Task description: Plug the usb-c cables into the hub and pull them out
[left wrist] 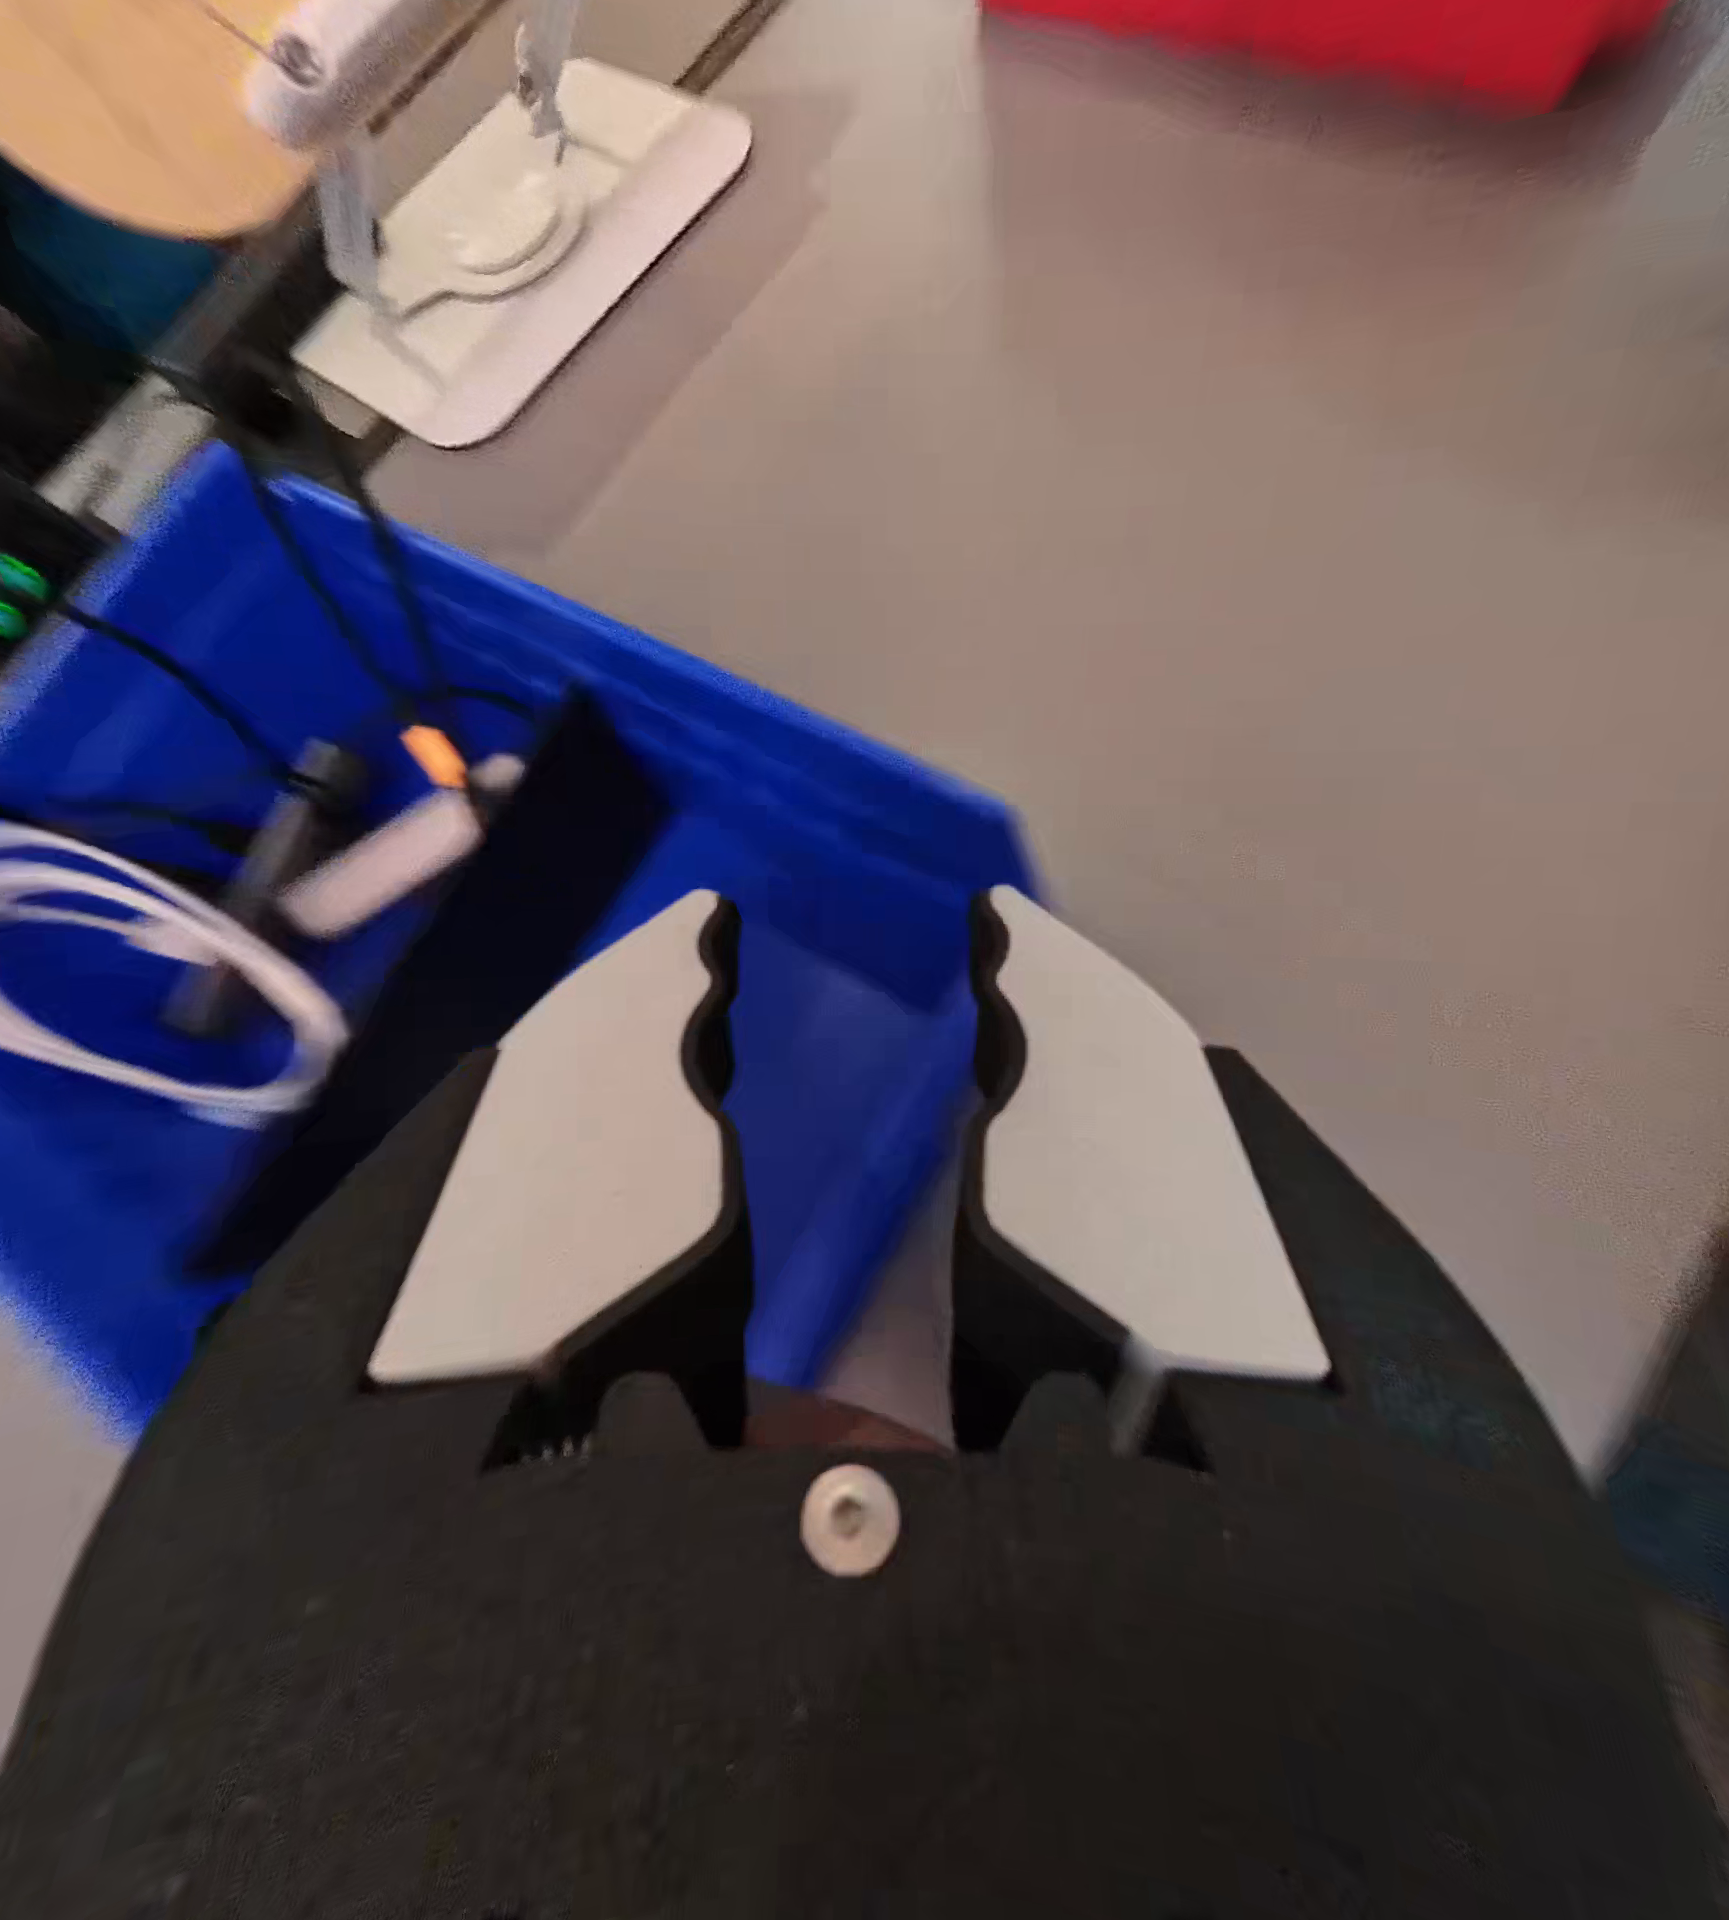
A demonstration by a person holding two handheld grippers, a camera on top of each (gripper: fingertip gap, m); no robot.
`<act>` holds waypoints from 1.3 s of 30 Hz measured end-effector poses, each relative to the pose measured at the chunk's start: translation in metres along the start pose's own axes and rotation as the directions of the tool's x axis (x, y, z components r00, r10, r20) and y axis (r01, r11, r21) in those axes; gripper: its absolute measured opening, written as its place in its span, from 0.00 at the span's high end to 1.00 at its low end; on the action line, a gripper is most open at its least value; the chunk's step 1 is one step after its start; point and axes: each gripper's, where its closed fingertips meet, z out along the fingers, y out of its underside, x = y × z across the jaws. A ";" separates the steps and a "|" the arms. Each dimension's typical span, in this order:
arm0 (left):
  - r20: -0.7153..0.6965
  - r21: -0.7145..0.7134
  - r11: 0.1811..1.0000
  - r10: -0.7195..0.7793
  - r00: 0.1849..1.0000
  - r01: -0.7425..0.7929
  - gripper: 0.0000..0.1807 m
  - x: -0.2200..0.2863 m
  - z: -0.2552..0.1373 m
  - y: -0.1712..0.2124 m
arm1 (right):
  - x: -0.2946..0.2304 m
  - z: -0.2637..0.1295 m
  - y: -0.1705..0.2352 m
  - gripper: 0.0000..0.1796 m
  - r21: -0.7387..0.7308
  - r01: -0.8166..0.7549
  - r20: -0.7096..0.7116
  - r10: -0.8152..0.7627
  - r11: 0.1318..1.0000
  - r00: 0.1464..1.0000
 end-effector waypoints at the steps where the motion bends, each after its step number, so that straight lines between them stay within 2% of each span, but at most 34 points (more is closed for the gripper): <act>1: 0.013 -0.061 0.993 0.102 0.995 -0.101 0.77 -0.022 0.002 -0.002 | 0.003 0.002 0.001 0.78 -0.008 -0.016 0.003 0.016 1.000 1.000; 5: 0.005 -0.276 0.887 0.386 0.923 -0.370 0.75 -0.107 0.031 -0.009 | 0.004 0.010 0.004 0.78 -0.039 -0.055 0.028 0.056 0.998 0.998; 7: -0.006 -0.334 0.815 0.502 0.865 -0.475 0.76 -0.141 0.056 -0.011 | 0.001 0.013 0.005 0.78 -0.045 -0.048 0.036 0.049 0.998 0.998; 11: -0.167 -0.392 0.657 0.637 0.752 -0.644 0.83 -0.169 0.106 0.015 | -0.008 0.016 0.008 0.78 -0.060 -0.034 0.072 0.039 0.998 0.997; 14: -0.276 -0.413 0.585 0.650 0.708 -0.698 0.82 -0.174 0.129 0.038 | -0.011 0.018 0.011 0.78 -0.088 -0.046 0.097 0.055 0.995 0.994; 18: -0.313 -0.418 0.498 0.707 0.635 -0.760 0.82 -0.178 0.145 0.040 | -0.013 0.019 0.013 0.78 -0.096 -0.075 0.116 0.086 0.993 0.990; 22: -0.360 -0.408 0.444 0.725 0.587 -0.798 0.86 -0.175 0.152 0.040 | -0.016 0.021 0.016 0.78 -0.122 -0.109 0.149 0.127 0.986 0.981; 24: -0.408 -0.400 0.409 0.721 0.559 -0.820 0.94 -0.172 0.151 0.045 | -0.018 0.021 0.018 0.78 -0.136 -0.119 0.165 0.141 0.983 0.976; 25: -0.420 -0.395 0.391 0.728 0.542 -0.831 0.95 -0.172 0.150 0.046 | -0.020 0.020 0.018 0.78 -0.141 -0.120 0.175 0.144 0.983 0.974; 26: -0.417 -0.406 0.382 0.731 0.541 -0.830 0.92 -0.174 0.150 0.047 | -0.022 0.020 0.020 0.78 -0.148 -0.120 0.184 0.147 0.982 0.972; 27: -0.420 -0.437 0.385 0.712 0.563 -0.813 0.86 -0.176 0.148 0.048 | -0.024 0.020 0.021 0.78 -0.157 -0.122 0.193 0.151 0.980 0.969; 28: -0.436 -0.479 0.402 0.663 0.609 -0.781 0.83 -0.176 0.144 0.051 | -0.025 0.020 0.022 0.78 -0.166 -0.124 0.201 0.157 0.978 0.967; 30: -0.471 -0.520 0.458 0.551 0.689 -0.721 0.81 -0.171 0.139 0.053 | -0.028 0.019 0.024 0.78 -0.177 -0.124 0.213 0.161 0.976 0.964; 31: -0.480 -0.518 0.474 0.528 0.701 -0.712 0.81 -0.169 0.138 0.051 | -0.029 0.019 0.024 0.78 -0.179 -0.121 0.215 0.159 0.976 0.963; 36: -0.496 -0.529 0.409 0.563 0.662 -0.744 0.81 -0.179 0.143 0.060 | -0.033 0.018 0.027 0.78 -0.193 -0.117 0.228 0.160 0.974 0.960; 39: -0.498 -0.513 0.348 0.624 0.603 -0.784 0.88 -0.186 0.150 0.069 | -0.035 0.018 0.029 0.78 -0.206 -0.119 0.235 0.167 0.971 0.957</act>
